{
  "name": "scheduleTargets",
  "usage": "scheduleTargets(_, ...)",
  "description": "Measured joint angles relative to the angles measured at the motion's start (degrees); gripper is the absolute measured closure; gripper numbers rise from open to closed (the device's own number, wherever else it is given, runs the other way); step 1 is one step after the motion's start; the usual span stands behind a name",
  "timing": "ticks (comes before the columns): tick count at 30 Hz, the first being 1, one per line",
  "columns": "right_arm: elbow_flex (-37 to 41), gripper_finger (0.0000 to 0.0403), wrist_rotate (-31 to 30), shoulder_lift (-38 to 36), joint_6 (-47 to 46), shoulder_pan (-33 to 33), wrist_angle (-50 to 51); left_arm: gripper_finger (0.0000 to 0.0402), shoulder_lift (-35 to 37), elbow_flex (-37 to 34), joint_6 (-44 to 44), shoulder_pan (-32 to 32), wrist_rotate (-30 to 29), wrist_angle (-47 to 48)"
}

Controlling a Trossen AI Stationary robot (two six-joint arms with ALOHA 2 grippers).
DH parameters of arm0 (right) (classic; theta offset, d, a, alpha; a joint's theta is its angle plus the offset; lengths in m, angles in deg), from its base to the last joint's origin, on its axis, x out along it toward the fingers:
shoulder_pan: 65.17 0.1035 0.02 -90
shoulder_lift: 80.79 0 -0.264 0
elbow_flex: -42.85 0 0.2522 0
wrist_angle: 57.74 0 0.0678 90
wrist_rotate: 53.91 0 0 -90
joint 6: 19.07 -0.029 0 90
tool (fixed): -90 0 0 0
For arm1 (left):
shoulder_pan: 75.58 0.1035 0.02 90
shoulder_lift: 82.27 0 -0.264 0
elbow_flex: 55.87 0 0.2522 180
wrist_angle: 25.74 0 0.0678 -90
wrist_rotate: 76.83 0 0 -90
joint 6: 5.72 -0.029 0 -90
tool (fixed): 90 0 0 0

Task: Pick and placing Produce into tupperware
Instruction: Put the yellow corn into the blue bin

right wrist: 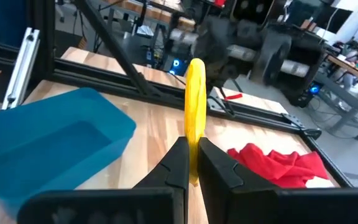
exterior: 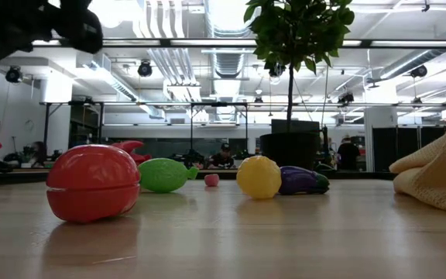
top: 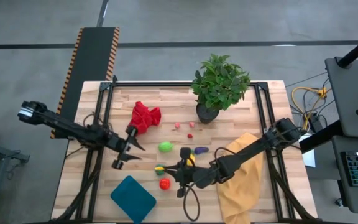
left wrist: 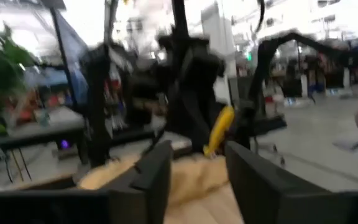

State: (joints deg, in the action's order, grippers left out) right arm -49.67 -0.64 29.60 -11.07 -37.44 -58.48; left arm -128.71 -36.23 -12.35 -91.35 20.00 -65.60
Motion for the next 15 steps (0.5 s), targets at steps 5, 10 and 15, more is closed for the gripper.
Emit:
scheduleTargets(5,0.00,0.0386,-0.85,0.00,2.01,-0.90,-1.19,0.0212,-6.52,4.06,-0.33,0.00,0.10,-1.91)
scheduleTargets(10,0.00,0.0386,-0.87,0.00,3.38,-1.89,-1.17,0.0211,-12.13,7.75,-1.76,0.00,0.11,-1.73)
scheduleTargets(15,0.00,0.0386,-0.96,-0.02,4.64,-2.47,-0.90,0.0210,-15.92,10.55,-1.90,0.00,0.13,-1.49)
